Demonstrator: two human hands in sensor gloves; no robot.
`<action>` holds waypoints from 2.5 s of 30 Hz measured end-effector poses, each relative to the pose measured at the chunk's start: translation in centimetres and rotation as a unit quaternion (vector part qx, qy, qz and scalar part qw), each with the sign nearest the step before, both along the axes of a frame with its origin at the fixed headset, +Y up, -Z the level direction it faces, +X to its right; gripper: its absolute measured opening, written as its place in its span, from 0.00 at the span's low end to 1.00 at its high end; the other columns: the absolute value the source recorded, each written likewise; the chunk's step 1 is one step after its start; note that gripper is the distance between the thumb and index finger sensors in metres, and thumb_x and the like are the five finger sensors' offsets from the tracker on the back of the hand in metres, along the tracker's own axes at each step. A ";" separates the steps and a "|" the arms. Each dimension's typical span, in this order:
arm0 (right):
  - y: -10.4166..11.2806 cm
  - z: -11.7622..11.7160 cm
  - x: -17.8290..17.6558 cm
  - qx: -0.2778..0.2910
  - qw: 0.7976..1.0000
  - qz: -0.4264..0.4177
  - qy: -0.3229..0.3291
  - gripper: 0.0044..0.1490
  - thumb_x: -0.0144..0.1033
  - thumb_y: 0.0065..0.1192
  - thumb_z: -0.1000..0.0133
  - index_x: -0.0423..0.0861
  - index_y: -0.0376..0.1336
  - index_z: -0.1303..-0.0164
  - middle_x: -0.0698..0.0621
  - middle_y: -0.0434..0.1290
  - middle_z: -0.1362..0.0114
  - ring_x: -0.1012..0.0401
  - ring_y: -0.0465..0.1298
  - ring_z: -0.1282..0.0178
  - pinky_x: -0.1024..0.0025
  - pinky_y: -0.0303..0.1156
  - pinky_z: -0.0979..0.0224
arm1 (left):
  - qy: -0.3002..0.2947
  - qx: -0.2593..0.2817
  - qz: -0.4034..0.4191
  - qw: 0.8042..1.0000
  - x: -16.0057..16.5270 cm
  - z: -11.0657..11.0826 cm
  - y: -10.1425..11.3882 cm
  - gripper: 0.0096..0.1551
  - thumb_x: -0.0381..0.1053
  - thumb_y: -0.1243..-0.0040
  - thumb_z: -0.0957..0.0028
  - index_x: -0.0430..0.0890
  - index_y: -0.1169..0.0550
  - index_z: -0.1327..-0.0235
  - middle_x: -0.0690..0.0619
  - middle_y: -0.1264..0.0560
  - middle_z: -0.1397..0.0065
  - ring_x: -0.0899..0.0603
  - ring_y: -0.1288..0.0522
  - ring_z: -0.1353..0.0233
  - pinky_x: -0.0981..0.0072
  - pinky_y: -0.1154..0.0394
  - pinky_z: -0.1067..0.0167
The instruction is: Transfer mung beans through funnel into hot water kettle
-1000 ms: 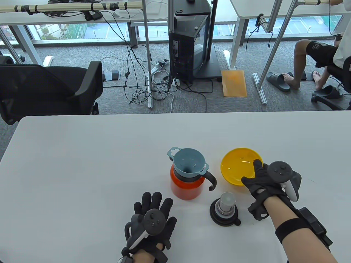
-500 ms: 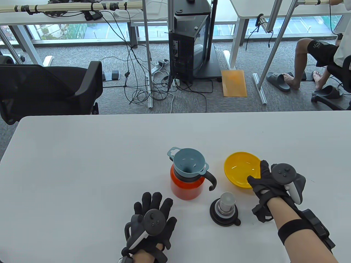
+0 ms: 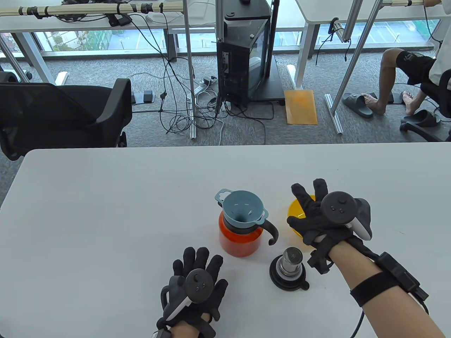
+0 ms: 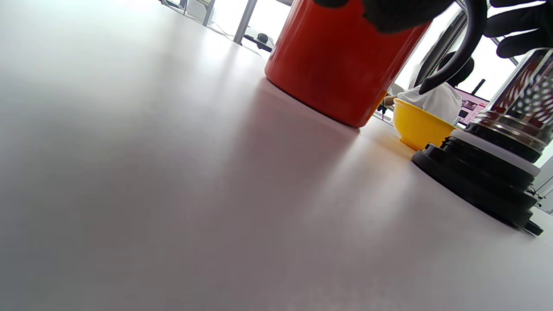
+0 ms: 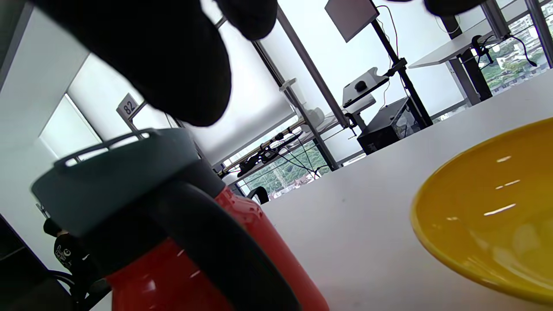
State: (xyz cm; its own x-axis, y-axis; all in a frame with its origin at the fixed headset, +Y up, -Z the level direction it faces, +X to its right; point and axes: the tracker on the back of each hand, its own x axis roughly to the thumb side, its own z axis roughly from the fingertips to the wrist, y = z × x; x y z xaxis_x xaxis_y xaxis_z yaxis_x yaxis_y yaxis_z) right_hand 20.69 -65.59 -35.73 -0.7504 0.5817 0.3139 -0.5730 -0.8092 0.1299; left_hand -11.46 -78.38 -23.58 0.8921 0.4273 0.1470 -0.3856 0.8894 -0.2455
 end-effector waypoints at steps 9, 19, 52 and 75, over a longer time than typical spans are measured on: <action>0.6 0.8 -5.1 0.032 0.994 0.032 0.103 0.53 0.33 0.78 0.51 0.51 0.50 0.18 0.29 0.21 0.26 0.24 0.34 0.27 0.24 0.44 0.34 | -0.001 -0.003 0.001 1.000 0.0 0.0 0.0 0.43 0.65 0.50 0.48 0.61 0.50 0.21 0.52 0.65 0.16 0.37 0.74 0.20 0.32 0.72 0.30; 0.4 0.6 -6.9 0.062 0.994 0.005 0.094 0.31 0.27 0.75 0.50 0.48 0.69 0.35 0.28 0.34 0.22 0.25 0.38 0.27 0.25 0.47 0.34 | -0.001 -0.003 0.004 1.000 0.0 0.0 0.0 0.43 0.65 0.50 0.48 0.61 0.49 0.21 0.52 0.65 0.16 0.37 0.74 0.20 0.32 0.72 0.30; -2.7 0.0 9.8 0.026 0.975 -0.154 -0.160 0.28 0.28 0.70 0.48 0.39 0.66 0.38 0.29 0.57 0.25 0.31 0.64 0.28 0.35 0.64 0.33 | 0.000 -0.006 0.011 1.000 -0.2 0.0 0.0 0.42 0.65 0.50 0.48 0.61 0.49 0.21 0.52 0.65 0.16 0.37 0.74 0.20 0.32 0.71 0.30; -6.3 0.7 11.5 -0.078 0.976 -0.107 -0.174 0.44 0.37 0.69 0.46 0.30 0.56 0.25 0.23 0.45 0.23 0.21 0.46 0.28 0.24 0.51 0.35 | -0.002 -0.004 0.011 1.000 -0.1 0.0 0.0 0.43 0.65 0.50 0.48 0.61 0.49 0.21 0.52 0.65 0.16 0.36 0.74 0.20 0.32 0.71 0.30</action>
State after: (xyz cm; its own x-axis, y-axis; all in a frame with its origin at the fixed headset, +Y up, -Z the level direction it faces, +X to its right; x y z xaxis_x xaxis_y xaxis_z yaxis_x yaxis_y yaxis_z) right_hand 32.24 -71.91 -35.05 -0.6513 0.7576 -0.0429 -0.7585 -0.6516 0.0087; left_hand -11.52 -78.41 -23.57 0.8820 0.4474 0.1481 -0.4032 0.8791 -0.2542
